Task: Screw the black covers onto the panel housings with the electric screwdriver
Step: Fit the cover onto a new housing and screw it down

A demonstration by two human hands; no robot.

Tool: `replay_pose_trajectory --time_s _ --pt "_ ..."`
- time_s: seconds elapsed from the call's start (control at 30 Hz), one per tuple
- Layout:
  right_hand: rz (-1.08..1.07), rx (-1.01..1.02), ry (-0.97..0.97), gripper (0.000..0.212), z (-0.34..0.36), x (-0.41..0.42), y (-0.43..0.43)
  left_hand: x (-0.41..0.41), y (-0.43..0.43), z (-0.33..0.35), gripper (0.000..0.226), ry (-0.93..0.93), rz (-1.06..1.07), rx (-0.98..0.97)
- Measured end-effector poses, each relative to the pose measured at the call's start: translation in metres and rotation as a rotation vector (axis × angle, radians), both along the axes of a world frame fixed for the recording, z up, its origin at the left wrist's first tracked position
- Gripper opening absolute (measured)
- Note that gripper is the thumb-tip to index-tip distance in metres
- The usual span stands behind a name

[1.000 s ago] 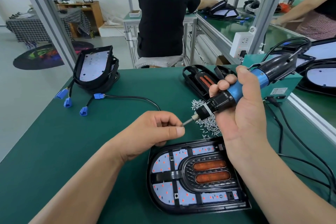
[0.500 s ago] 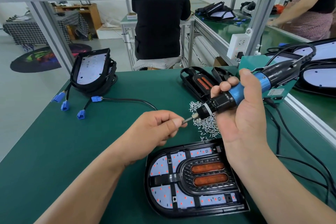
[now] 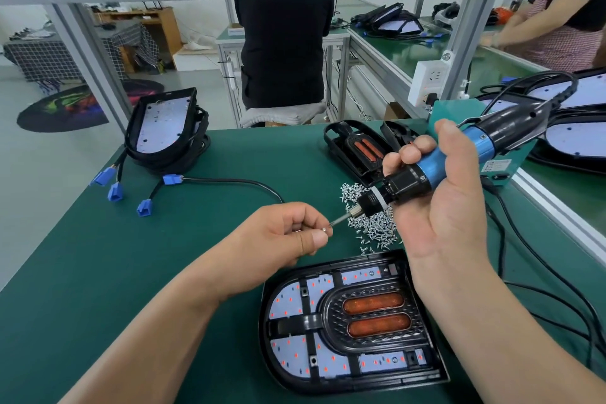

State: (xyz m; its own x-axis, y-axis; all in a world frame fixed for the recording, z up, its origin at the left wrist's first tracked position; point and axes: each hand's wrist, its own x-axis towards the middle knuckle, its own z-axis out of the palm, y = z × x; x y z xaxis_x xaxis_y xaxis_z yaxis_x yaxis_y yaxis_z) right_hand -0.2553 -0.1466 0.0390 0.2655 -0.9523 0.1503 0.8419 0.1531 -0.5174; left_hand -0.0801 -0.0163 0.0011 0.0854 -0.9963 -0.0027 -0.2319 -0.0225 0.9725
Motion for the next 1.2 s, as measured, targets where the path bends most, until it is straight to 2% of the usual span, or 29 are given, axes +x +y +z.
replay_pose_trajectory --time_s 0.43,0.67,0.9,1.2 --pt "0.038 -0.044 0.03 0.014 -0.002 0.001 0.003 0.0 0.002 0.001 0.008 -0.065 0.009 -0.029" --pt "0.036 -0.158 0.087 0.007 0.0 0.001 0.007 0.0 0.0 -0.002 0.011 -0.077 0.067 -0.009" --pt "-0.026 -0.218 0.167 0.027 0.004 0.003 0.015 -0.002 -0.001 -0.004 0.009 -0.075 0.127 -0.017" --pt "0.08 -0.302 0.169 0.023 0.007 0.0 0.017 0.0 0.0 -0.004 0.006 -0.148 0.12 -0.027"
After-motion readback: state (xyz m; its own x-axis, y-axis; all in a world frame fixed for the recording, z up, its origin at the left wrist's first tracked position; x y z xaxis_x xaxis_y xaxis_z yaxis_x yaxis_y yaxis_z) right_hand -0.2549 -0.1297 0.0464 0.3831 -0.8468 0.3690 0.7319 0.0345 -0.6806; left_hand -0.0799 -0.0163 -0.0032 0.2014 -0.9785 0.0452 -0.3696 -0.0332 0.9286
